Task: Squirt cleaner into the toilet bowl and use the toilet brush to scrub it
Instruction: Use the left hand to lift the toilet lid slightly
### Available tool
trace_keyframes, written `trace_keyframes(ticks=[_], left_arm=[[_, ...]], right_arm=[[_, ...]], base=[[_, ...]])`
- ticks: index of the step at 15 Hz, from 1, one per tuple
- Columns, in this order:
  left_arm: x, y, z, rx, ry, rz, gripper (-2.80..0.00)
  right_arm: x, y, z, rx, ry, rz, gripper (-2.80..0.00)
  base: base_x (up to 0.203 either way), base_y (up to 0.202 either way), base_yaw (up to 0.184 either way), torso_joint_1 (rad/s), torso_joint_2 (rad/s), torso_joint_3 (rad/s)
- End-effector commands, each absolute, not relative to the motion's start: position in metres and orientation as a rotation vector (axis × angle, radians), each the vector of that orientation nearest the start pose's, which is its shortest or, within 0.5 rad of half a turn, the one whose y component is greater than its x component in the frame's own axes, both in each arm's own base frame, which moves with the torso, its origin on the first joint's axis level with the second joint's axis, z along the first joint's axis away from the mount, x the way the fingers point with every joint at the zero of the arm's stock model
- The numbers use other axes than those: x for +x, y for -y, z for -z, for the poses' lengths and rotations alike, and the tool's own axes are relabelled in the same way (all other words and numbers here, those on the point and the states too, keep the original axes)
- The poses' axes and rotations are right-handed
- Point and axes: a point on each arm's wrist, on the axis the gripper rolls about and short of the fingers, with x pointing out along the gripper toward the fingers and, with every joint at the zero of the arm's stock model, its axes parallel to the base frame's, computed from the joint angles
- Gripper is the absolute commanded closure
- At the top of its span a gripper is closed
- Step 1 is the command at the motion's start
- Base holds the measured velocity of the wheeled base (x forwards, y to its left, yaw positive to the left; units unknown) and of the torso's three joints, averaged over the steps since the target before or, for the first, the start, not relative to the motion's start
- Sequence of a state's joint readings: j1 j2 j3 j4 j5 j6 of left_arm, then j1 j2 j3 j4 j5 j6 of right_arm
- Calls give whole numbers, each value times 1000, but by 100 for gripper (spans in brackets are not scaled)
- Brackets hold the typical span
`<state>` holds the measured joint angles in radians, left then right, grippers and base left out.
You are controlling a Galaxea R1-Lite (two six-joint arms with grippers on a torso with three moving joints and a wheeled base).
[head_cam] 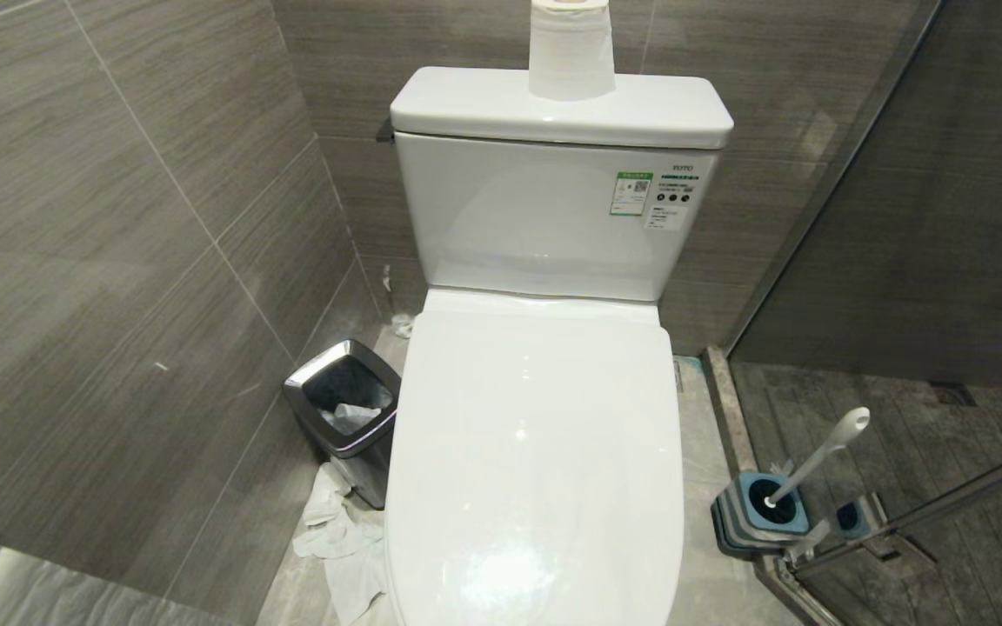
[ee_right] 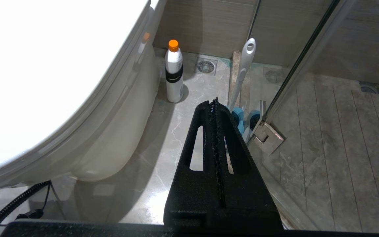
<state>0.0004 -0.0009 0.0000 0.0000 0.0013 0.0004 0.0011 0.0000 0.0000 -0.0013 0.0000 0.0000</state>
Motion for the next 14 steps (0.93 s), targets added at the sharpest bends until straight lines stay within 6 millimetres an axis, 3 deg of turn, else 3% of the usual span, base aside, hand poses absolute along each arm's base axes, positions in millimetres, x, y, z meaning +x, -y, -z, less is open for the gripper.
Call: trace_keyframes(ticks=[1, 14], left_arm=[[-23, 0, -75, 0, -2, -2, 0], [-23, 0, -75, 0, -3, -3, 0]], right_arm=[[-23, 0, -75, 0, 0, 0, 0], [-23, 0, -75, 0, 0, -1, 0]], base=[[0, 0, 0, 0, 0, 0], [0, 0, 0, 0, 0, 0]])
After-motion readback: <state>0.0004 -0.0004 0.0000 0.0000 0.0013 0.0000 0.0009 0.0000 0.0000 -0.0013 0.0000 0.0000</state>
